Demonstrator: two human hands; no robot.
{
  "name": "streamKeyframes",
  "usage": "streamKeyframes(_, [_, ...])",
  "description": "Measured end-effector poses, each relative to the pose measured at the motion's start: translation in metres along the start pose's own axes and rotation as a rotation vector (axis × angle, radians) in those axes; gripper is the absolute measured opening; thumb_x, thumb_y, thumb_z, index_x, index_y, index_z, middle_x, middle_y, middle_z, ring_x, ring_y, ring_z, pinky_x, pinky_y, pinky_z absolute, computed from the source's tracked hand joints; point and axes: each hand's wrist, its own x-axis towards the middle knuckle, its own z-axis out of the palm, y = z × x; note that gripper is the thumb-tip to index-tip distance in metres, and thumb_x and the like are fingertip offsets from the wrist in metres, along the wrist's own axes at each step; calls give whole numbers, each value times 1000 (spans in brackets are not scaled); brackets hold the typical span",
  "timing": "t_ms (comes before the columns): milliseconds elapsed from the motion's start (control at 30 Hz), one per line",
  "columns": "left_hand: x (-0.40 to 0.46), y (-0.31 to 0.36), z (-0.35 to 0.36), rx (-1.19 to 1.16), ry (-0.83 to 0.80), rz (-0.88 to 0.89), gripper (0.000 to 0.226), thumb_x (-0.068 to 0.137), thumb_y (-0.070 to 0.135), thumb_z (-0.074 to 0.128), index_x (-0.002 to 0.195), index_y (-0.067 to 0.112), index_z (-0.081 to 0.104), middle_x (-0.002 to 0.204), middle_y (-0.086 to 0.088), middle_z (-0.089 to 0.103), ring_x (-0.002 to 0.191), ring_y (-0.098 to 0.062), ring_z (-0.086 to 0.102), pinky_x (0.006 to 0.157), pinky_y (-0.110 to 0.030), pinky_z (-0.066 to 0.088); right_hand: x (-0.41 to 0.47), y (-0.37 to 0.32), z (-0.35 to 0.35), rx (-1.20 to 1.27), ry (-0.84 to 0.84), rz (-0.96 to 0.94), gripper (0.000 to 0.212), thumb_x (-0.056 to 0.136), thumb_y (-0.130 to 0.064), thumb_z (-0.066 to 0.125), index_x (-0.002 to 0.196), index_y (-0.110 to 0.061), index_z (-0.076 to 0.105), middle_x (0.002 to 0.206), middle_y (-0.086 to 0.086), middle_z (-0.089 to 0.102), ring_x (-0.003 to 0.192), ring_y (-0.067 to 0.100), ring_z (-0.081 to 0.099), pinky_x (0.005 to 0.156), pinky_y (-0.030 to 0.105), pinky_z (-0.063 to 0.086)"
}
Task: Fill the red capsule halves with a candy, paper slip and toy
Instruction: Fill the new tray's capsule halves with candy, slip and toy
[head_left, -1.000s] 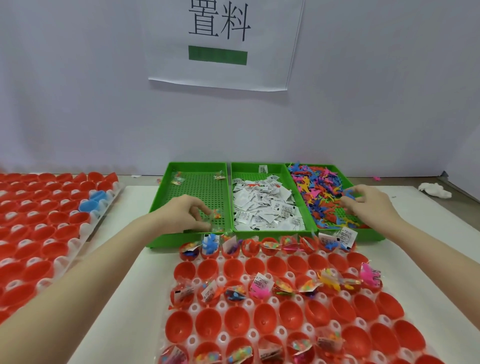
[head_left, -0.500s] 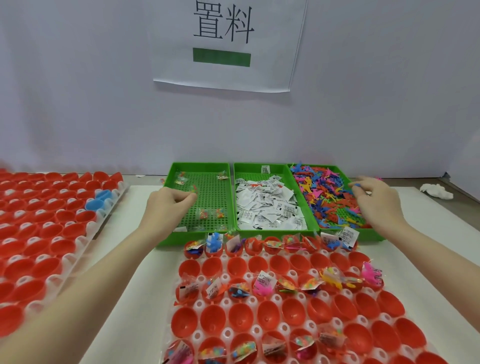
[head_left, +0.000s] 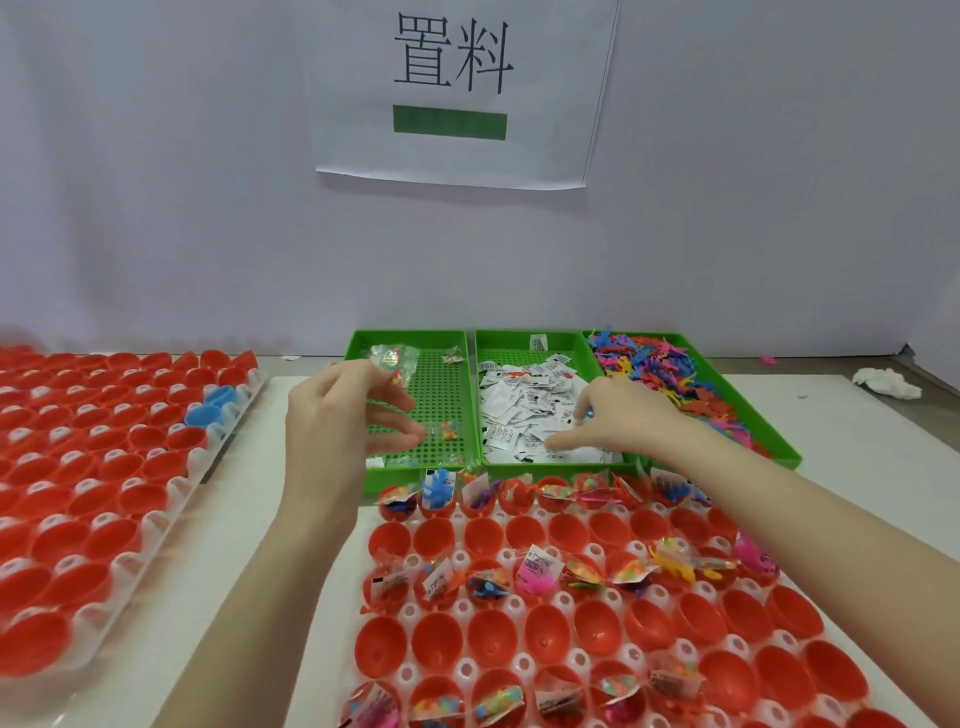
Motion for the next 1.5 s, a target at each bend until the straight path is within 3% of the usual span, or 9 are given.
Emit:
streamKeyframes(367, [-19, 6, 8, 27, -137, -64, 61, 87, 3, 35, 32, 21, 53, 45, -3, 57, 40, -17, 57, 39, -22, 48, 1, 11, 14, -34, 208, 72, 14, 81, -27, 62, 88, -21, 73, 73, -7, 63, 71, 16, 57, 61, 27, 43])
streamKeyframes(500, [-22, 3, 11, 163, -180, -11, 46, 90, 9, 48, 46, 17, 60, 50, -2, 60, 43, -16, 59, 42, -22, 50, -6, 15, 9, 85, 484, 43, 19, 86, -31, 57, 88, -21, 72, 82, -4, 65, 75, 18, 58, 60, 25, 41])
streamKeyframes(600, [-28, 1, 15, 274, -235, 54, 27, 88, 21, 57, 64, 15, 69, 63, 2, 69, 53, -12, 66, 52, -21, 55, -18, 9, -5, 487, 624, 50, 15, 83, -29, 65, 77, -17, 72, 67, -6, 57, 63, 11, 50, 57, 24, 35])
streamKeyframes(700, [-36, 2, 23, 227, -279, 35, 15, 83, 19, 63, 73, 16, 74, 68, 5, 72, 63, -9, 69, 55, -16, 53, -43, -2, -25, 1104, 505, -1, 13, 76, -18, 73, 66, -12, 68, 44, -11, 49, 40, 3, 37, 45, 16, 34])
streamKeyframes(800, [-46, 4, 33, 85, -314, -51, 8, 81, 11, 66, 78, 11, 74, 72, 0, 73, 66, -10, 70, 57, -12, 51, -72, -11, -39, 1375, 305, -69, 33, 63, -27, 74, 73, 3, 65, 42, -11, 40, 38, 4, 29, 38, 13, 26])
streamKeyframes(933, [-58, 8, 43, -94, -378, -222, 17, 80, 7, 67, 66, 12, 75, 68, -5, 71, 65, -16, 71, 59, -14, 52, -103, -20, -42, 1438, 179, -115, 58, 52, -35, 71, 94, 3, 63, 46, -9, 36, 42, 4, 28, 39, 14, 25])
streamKeyframes(1067, [-65, 14, 47, -187, -468, -320, 14, 81, 10, 64, 69, 11, 72, 60, -8, 67, 63, -17, 70, 57, -14, 51, -126, -25, -37, 1354, 190, -139, 39, 55, -37, 71, 69, 0, 66, 43, -8, 38, 41, 7, 28, 42, 17, 24])
streamKeyframes(1233, [-70, 18, 54, -299, -499, -445, 17, 83, 9, 61, 67, 1, 62, 58, -4, 60, 60, -22, 69, 53, -16, 52, -142, -27, -29, 1366, 271, -103, 16, 60, -31, 70, 62, -15, 72, 40, -9, 42, 37, 5, 29, 39, 12, 28])
streamKeyframes(1500, [-78, 13, 52, -87, -605, -241, 16, 81, 9, 65, 66, 7, 71, 62, 1, 67, 69, -14, 70, 69, -16, 54, -152, -30, -28, 1313, 326, -113, 20, 65, -32, 65, 71, -13, 70, 45, -7, 49, 36, 3, 36, 39, 13, 31])
